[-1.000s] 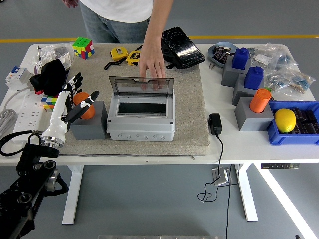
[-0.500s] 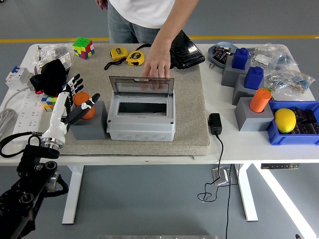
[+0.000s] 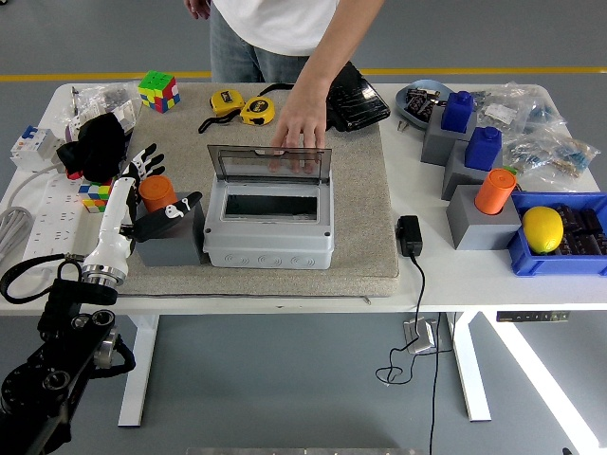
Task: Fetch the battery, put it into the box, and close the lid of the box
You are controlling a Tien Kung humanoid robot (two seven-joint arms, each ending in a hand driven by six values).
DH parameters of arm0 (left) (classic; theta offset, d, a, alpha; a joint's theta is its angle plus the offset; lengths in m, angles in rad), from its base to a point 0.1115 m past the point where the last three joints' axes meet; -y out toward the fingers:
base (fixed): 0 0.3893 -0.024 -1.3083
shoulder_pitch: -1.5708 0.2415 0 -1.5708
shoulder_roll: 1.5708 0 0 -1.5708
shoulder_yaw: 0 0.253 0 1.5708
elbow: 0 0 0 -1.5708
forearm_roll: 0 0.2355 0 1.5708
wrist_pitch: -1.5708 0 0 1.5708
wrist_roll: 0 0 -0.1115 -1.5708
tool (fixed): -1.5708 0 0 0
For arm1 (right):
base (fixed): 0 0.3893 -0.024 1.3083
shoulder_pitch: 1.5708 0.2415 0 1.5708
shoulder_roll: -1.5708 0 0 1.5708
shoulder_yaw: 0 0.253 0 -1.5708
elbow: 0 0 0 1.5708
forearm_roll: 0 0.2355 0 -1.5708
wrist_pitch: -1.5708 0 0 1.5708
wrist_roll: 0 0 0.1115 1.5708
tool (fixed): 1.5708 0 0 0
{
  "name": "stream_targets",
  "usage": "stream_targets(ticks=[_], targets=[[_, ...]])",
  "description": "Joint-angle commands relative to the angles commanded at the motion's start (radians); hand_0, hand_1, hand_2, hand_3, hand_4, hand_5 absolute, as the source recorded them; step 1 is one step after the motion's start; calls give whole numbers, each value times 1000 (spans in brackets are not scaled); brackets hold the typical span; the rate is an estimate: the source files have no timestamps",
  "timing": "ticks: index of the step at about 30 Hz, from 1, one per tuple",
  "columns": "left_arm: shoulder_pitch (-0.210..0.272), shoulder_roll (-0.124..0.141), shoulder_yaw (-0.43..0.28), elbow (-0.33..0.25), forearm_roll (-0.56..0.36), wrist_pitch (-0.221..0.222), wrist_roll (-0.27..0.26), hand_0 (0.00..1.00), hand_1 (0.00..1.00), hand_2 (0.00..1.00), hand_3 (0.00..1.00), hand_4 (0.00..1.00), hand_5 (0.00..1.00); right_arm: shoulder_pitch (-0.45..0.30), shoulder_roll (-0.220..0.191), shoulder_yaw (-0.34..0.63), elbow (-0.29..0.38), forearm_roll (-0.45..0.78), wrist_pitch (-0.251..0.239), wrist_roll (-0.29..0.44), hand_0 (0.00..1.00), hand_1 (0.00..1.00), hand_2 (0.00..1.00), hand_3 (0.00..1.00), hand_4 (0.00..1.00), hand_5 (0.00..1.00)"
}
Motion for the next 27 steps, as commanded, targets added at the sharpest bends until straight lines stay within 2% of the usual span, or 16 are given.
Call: stream_targets(ticks=[1,12,13,18,19,24,25,27], targets=[[0,-1,0,2,-1,1,-1,764,873,882,934,998,215,1,0,-1,0,1,0,0,828,793,765,798,998,998],[-7,-12,0,17,-4,24,-8,752,859,868,923,998,193,3,1,2,0,1,0,0,827,793,765,797,998,998],[-7,-12,0,17,-4,27,-9,703,805,822,895,998,130,3,1,2,0,1,0,0,827,792,765,797,998,998],[-9,-11,0,16,5,40,-5,703,805,822,895,998,130,5,1,1,0,3,0,0,827,792,765,797,998,998],[-9,-12,0,15,6,44,-4,664,752,741,825,998,11,5,1,1,0,3,0,0,827,792,765,797,998,998],[-8,-12,4,13,7,55,-3,664,752,741,825,998,11,5,0,3,0,3,0,0,827,792,765,797,998,998],[-8,-12,4,14,8,55,-3,613,699,653,735,998,2,5,0,3,0,3,0,0,827,792,764,798,998,998],[-7,-13,3,16,7,58,-3,613,699,653,735,998,2,5,0,3,0,4,0,0,827,792,764,798,998,998]])
